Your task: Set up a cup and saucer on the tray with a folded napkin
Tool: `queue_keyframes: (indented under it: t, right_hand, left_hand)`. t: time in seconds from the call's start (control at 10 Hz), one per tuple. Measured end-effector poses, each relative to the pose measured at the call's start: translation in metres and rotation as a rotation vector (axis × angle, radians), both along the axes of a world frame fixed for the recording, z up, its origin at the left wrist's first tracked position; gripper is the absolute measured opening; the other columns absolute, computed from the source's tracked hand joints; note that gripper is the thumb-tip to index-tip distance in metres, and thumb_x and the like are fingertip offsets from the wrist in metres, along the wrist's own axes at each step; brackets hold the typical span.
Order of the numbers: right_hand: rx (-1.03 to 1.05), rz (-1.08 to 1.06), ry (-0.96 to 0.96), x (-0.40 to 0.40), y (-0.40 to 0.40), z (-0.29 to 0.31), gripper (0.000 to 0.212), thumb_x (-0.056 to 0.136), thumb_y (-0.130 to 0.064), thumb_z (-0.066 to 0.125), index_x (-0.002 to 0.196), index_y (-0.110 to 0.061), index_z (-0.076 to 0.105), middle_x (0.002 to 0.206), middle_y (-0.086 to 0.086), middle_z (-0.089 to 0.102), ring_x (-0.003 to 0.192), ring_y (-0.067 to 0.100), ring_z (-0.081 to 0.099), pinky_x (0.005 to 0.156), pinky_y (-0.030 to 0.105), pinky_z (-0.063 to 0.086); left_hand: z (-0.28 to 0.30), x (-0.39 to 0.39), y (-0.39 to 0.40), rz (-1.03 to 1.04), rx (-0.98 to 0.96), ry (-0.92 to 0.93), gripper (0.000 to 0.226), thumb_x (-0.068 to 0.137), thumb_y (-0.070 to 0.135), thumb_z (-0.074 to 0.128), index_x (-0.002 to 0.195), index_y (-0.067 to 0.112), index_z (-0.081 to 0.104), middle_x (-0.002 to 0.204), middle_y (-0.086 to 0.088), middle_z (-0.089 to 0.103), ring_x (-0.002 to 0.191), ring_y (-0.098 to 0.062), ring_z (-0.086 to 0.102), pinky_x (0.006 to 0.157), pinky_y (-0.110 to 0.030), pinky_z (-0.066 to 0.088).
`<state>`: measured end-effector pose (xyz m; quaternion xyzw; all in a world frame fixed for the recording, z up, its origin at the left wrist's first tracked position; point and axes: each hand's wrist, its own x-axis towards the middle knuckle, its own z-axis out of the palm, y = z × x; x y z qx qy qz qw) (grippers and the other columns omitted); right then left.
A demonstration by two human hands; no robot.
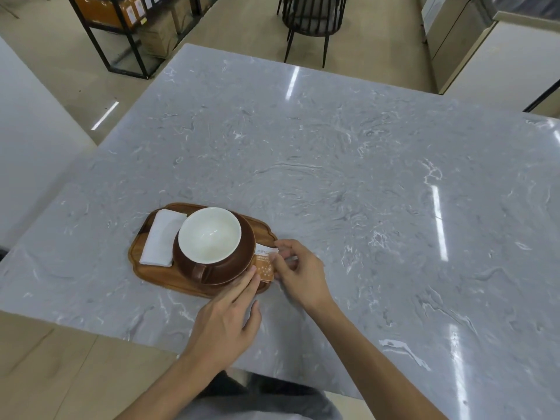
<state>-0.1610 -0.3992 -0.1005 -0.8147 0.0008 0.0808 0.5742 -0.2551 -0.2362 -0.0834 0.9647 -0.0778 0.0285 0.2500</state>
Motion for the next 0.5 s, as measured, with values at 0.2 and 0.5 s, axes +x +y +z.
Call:
queue_keyframes:
  t: [0.2,0.5]
  right_hand:
    - [-0.088,-0.071,-0.072,-0.005,0.003,0.011,0.01,0.095,-0.025,0.064,0.103,-0.031,0.066,0.078,-0.014,0.07,0.067,0.003,0.071,0.062,0.016,0.057]
    - [-0.336,-0.12,-0.224,-0.01,0.009,0.066,0.022,0.098,-0.03,0.06,0.116,-0.021,0.067,0.101,-0.003,0.073,0.085,0.006,0.068,0.082,0.035,0.059]
  left_hand:
    - [0.02,0.005,0.012,-0.062,-0.1,-0.068,0.044,0.092,0.025,0.06,0.134,0.014,0.064,0.139,0.003,0.062,0.122,-0.008,0.062,0.1,-0.021,0.05]
    - [0.084,0.037,0.047,-0.222,-0.121,-0.207,0.044,0.095,0.03,0.051,0.139,0.028,0.057,0.14,0.012,0.059,0.127,-0.005,0.053,0.099,-0.024,0.052]
